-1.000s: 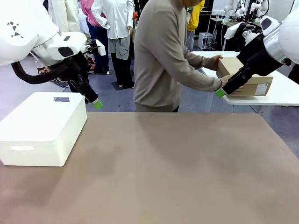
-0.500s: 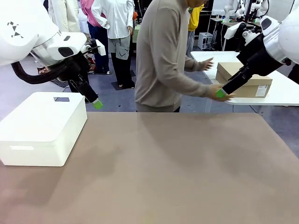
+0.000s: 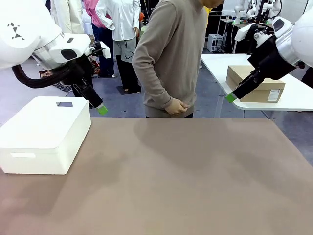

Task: Pack the shoes into the box.
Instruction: Press down on the lid of the Shoes Box.

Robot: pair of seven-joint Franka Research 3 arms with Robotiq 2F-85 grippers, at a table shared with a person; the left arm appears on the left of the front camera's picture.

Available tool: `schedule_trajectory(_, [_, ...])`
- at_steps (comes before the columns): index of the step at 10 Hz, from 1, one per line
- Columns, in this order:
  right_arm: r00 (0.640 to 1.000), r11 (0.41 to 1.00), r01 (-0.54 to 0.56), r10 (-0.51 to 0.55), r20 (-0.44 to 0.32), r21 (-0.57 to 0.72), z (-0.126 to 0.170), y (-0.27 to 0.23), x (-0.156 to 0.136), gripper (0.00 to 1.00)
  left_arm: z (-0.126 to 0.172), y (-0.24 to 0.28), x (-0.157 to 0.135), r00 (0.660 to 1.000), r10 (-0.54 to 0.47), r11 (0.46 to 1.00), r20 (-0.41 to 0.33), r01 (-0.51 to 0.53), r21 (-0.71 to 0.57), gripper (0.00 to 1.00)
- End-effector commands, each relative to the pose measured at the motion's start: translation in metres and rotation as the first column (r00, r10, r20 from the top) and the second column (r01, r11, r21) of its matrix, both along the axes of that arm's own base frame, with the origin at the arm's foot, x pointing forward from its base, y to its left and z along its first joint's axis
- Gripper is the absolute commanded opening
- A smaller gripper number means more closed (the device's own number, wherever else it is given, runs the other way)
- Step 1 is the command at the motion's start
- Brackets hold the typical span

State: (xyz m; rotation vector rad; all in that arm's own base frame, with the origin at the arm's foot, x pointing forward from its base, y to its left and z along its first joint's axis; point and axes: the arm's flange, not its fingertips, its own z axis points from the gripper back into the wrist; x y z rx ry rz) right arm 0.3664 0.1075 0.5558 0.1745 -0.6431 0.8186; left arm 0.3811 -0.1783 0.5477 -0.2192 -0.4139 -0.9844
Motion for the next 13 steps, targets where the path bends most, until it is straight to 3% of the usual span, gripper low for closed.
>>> schedule_trajectory(1, [1.000, 1.000, 0.015, -0.015, -0.010, -0.001, 0.0017, 0.0010, 0.0002, 1.00, -0.0010, 0.0022, -0.0024, 1.000, -0.008, 1.000, -0.001, 0.008, 0.003, 1.00])
schedule_trajectory(13, [1.000, 1.000, 0.015, -0.015, -0.010, -0.001, 0.0017, 0.0010, 0.0002, 1.00, -0.0010, 0.0022, -0.0024, 1.000, -0.008, 1.000, -0.001, 0.008, 0.003, 1.00])
